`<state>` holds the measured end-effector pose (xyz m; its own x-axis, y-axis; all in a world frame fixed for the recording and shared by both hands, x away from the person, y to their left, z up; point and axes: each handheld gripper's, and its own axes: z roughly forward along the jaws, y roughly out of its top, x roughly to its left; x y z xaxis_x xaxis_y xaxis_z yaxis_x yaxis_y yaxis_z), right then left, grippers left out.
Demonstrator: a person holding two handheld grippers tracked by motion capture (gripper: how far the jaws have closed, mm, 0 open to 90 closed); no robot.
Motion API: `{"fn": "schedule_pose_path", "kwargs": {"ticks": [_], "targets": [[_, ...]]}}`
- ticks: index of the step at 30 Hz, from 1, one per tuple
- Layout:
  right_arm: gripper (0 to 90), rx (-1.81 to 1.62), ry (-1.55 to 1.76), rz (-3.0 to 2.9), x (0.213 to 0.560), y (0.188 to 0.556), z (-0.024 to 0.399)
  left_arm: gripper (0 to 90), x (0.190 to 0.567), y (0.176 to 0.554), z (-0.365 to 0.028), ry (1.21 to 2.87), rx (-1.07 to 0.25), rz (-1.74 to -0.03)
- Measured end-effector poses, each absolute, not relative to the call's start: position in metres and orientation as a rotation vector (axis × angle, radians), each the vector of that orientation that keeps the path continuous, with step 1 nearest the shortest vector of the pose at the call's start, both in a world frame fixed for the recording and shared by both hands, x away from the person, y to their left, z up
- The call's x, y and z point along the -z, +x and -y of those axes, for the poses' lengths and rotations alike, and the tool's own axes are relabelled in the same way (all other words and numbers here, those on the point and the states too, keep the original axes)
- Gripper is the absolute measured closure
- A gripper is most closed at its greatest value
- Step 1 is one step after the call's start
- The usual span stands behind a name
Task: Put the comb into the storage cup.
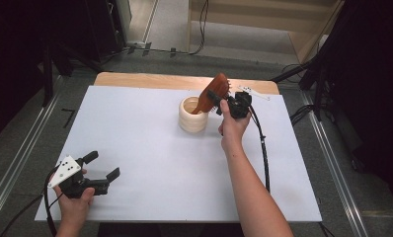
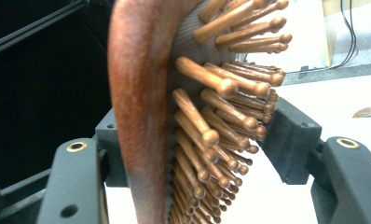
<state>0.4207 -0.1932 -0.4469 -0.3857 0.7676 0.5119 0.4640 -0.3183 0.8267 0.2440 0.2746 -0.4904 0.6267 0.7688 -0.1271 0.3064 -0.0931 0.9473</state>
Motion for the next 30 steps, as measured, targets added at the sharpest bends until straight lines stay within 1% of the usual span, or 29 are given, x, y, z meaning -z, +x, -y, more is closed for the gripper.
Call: {"fn": "schedule_pose_path", "kwargs": {"ticks": [3, 7, 9, 10, 12, 30], "targets": [[28.7, -1.760, 1.558, -1.674, 0.446, 0.420, 0.193, 0.0, 0.490, 0.244, -0.275, 1.675, -0.491, -0.894], [15.4, -1.757, 1.540, -1.696, 0.446, 0.419, 0.193, 0.0, 0.490, 0.244, -0.275, 1.674, -0.491, -0.896], [7.2, -1.757, 1.519, -1.706, 0.444, 0.418, 0.192, 0.0, 0.490, 0.244, -0.275, 1.674, -0.493, -0.897], [6.7, -1.744, 1.519, -1.704, 0.442, 0.416, 0.192, 0.0, 0.490, 0.244, -0.275, 1.673, -0.493, -0.896], [0.0, -1.732, 1.504, -1.714, 0.440, 0.414, 0.192, 0.0, 0.490, 0.244, -0.275, 1.673, -0.491, -0.894], [0.0, -1.637, 1.372, -1.768, 0.425, 0.393, 0.203, 0.0, 0.490, 0.244, -0.274, 1.678, -0.495, -0.892]]}}
